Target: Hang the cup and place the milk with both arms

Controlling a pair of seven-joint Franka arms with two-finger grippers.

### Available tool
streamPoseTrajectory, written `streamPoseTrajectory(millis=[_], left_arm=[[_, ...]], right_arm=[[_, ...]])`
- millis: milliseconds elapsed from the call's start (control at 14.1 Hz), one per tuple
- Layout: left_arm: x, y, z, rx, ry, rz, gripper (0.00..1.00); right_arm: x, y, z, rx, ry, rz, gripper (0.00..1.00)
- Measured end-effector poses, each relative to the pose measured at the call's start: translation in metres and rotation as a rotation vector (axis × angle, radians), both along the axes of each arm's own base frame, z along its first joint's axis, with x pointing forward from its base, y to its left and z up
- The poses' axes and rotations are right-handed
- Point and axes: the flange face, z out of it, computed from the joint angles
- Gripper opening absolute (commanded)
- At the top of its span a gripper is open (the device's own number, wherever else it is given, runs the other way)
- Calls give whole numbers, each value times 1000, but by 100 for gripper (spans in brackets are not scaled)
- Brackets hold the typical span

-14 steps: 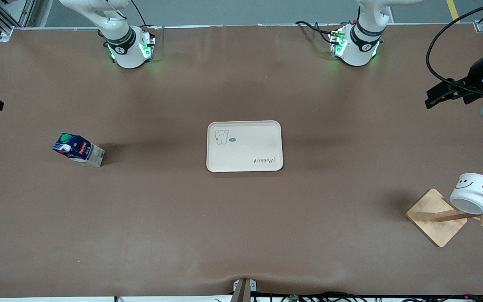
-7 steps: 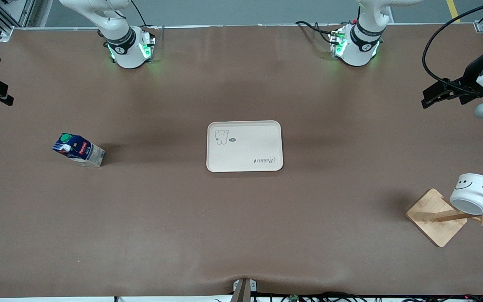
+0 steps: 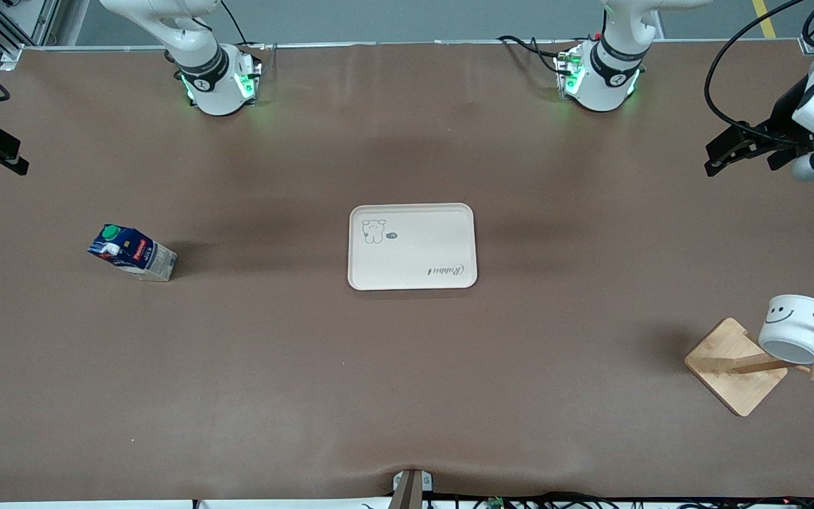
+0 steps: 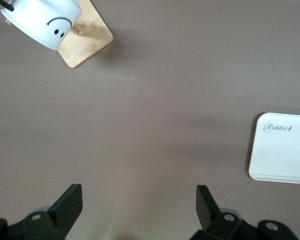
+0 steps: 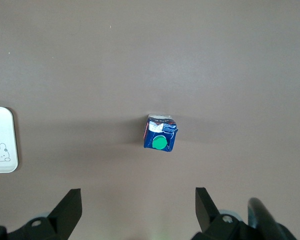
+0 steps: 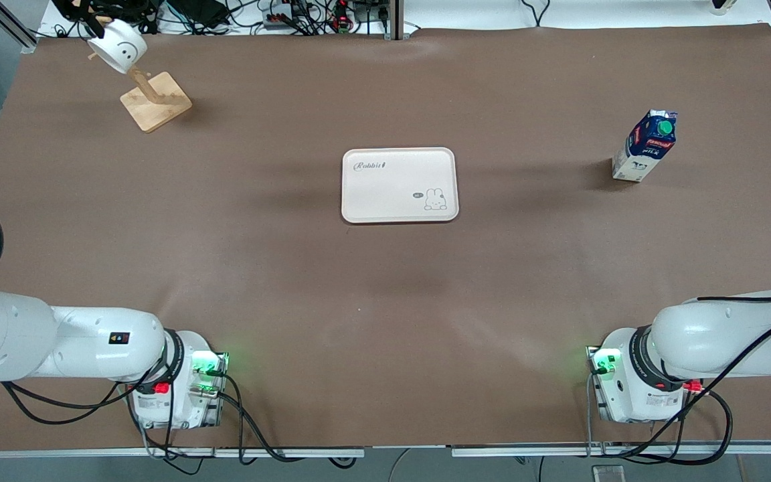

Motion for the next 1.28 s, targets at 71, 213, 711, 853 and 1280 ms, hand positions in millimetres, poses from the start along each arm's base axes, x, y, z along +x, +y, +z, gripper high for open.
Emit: streamPoseTrajectory(millis=[71, 213, 711, 853, 1280], left_arm=[[1, 0, 0, 0, -1, -4, 100], [2, 1, -2, -1, -1, -15, 100], [5, 1, -5, -1, 2, -16, 100], [5, 1, -5, -1, 2, -16, 100], [5, 1, -5, -1, 2, -16, 100]], right_arm=[[0, -2, -1, 0, 1, -4, 100], [0, -5, -1, 0, 1, -9, 100], [0, -5, -1, 0, 2, -9, 100], [0, -5, -1, 0, 2, -9, 100], [0, -5, -1, 0, 2, -9, 100]])
